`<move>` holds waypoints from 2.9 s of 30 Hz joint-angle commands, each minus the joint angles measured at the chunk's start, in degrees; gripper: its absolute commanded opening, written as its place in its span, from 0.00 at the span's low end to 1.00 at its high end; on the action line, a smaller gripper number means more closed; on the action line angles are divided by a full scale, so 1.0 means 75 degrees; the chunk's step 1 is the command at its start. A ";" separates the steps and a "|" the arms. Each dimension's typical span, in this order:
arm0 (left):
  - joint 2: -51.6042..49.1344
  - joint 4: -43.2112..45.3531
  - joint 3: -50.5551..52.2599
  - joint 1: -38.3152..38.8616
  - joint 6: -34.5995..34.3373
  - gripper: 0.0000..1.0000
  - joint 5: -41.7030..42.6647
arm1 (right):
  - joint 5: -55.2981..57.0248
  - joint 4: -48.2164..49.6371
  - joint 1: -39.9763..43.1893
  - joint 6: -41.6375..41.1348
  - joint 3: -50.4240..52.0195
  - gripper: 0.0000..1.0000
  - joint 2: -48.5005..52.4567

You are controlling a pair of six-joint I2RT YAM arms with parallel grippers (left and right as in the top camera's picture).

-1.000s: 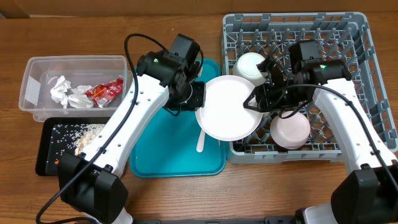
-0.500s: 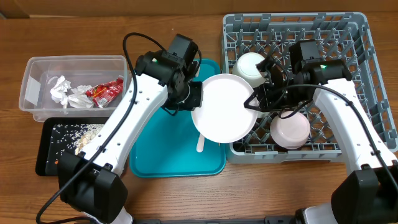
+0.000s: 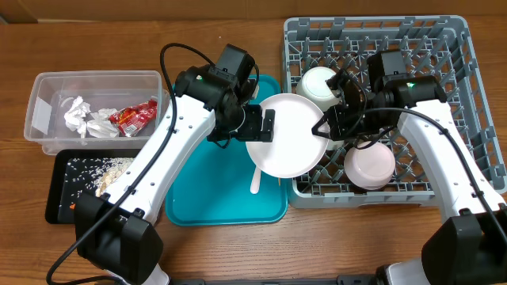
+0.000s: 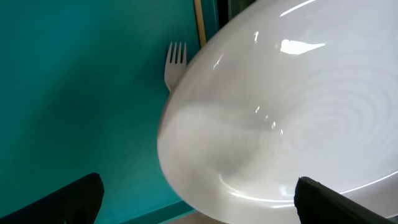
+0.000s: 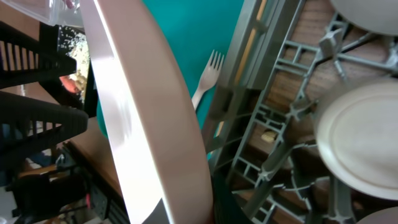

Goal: Sort waste into correct bins and load items into the dishwasher
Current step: 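Carry the plate with the right gripper into the rack's back-right slots, then lower the plate upright into the slots and open the right gripper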

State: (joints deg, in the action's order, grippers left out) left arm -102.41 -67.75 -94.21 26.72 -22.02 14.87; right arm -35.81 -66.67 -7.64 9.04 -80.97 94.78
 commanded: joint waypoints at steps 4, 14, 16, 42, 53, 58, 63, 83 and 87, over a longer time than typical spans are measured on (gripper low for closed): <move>-0.0032 -0.0105 -0.0087 0.0041 0.0172 1.00 -0.0061 | 0.0289 0.0490 0.0251 -0.0463 -0.0055 0.04 -0.0020; -0.0032 -0.0102 -0.0087 0.0041 0.0169 1.00 -0.0058 | 0.0493 0.0909 0.1192 -0.1218 -0.0968 0.04 -0.0020; -0.0032 -0.0099 -0.0087 0.0041 0.0169 1.00 -0.0058 | 0.0790 0.0845 0.1454 -0.1253 -0.1367 0.04 -0.0020; -0.0032 -0.0099 -0.0087 0.0035 0.0169 1.00 -0.0058 | 0.5939 0.0274 0.1999 -0.1871 -0.2847 0.04 -0.0015; -0.0032 -0.0105 -0.0087 0.0035 0.0169 1.00 -0.0061 | 0.6371 0.0125 0.1961 -0.1874 -0.2847 0.04 0.0583; -0.0032 -0.0096 -0.0087 0.0035 0.0169 1.00 -0.0061 | 0.6371 0.0067 0.1865 -0.1871 -0.2847 0.04 0.0906; -0.0032 -0.0099 -0.0087 0.0035 0.0169 1.00 -0.0061 | 0.6365 -0.0009 0.1746 -0.1874 -0.2847 0.04 0.1125; -0.0032 -0.0099 -0.0087 0.0035 0.0169 1.00 -0.0061 | 0.6339 -0.0076 0.0804 -0.1868 -0.2847 0.09 0.1125; -0.0032 -0.0099 -0.0087 0.0035 0.0169 1.00 -0.0061 | 0.6286 -0.0111 0.0804 -0.1868 -0.2847 0.16 0.1125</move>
State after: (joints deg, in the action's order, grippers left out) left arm -102.41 -68.34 -94.21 26.72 -22.02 14.74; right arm 13.58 -67.46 -0.80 -4.71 -102.17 103.15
